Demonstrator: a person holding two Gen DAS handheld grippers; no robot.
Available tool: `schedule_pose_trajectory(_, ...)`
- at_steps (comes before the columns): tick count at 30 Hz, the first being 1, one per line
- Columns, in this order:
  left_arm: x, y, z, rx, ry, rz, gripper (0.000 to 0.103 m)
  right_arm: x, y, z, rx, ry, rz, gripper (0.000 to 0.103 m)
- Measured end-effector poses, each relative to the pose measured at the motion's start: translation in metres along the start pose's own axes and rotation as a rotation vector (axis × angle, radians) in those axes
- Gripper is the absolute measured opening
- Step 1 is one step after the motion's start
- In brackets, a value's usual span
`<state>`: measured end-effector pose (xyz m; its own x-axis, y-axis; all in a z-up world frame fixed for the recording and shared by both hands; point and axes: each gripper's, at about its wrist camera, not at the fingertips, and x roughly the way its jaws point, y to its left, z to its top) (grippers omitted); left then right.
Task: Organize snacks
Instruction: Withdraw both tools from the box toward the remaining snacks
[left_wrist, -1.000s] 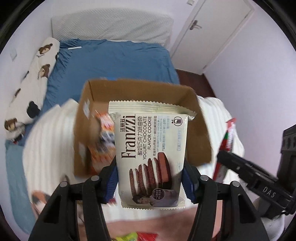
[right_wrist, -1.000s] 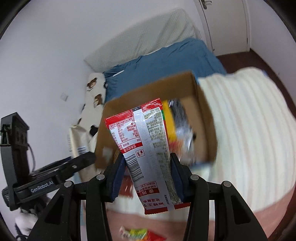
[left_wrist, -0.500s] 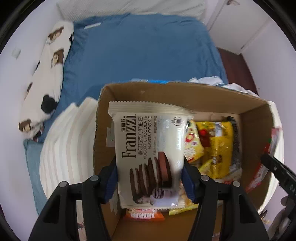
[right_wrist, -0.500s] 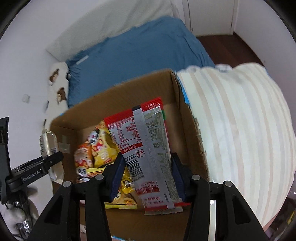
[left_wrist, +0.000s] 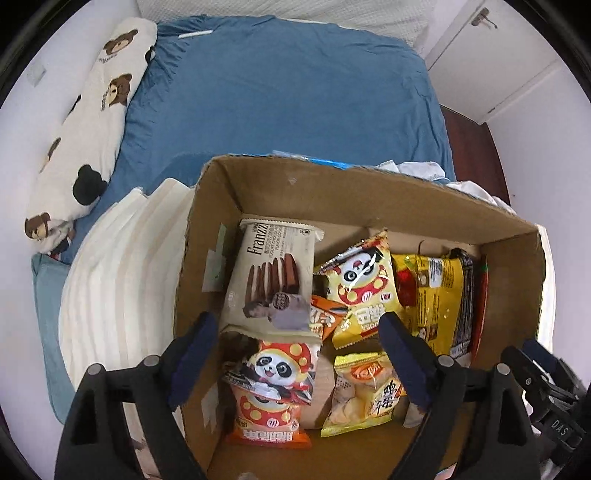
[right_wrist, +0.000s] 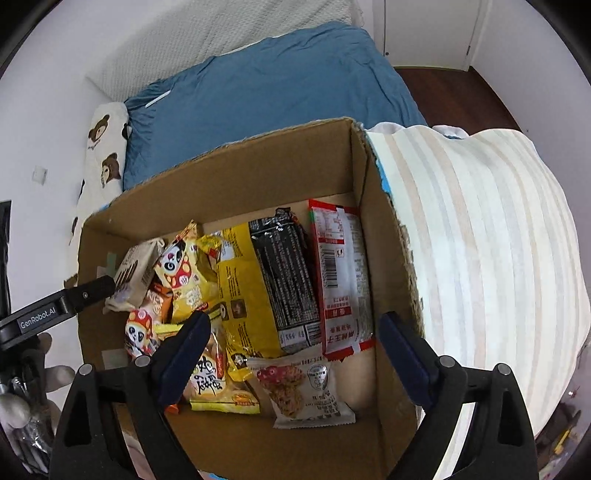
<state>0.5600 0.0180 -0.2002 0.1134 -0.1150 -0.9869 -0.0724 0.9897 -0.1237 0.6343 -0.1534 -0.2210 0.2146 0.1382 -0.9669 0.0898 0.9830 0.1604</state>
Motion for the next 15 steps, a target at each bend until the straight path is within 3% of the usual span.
schedule_pose_trajectory(5,-0.013,-0.012,-0.016,0.040,-0.038,-0.021,0.089,-0.006,0.010,-0.010,-0.042,-0.008,-0.021,0.096)
schedule_pose_trajectory(15,-0.052,-0.022,-0.064,0.093,-0.186,0.012,0.089,-0.029,0.028,-0.044,-0.137,-0.071,-0.059,0.096)
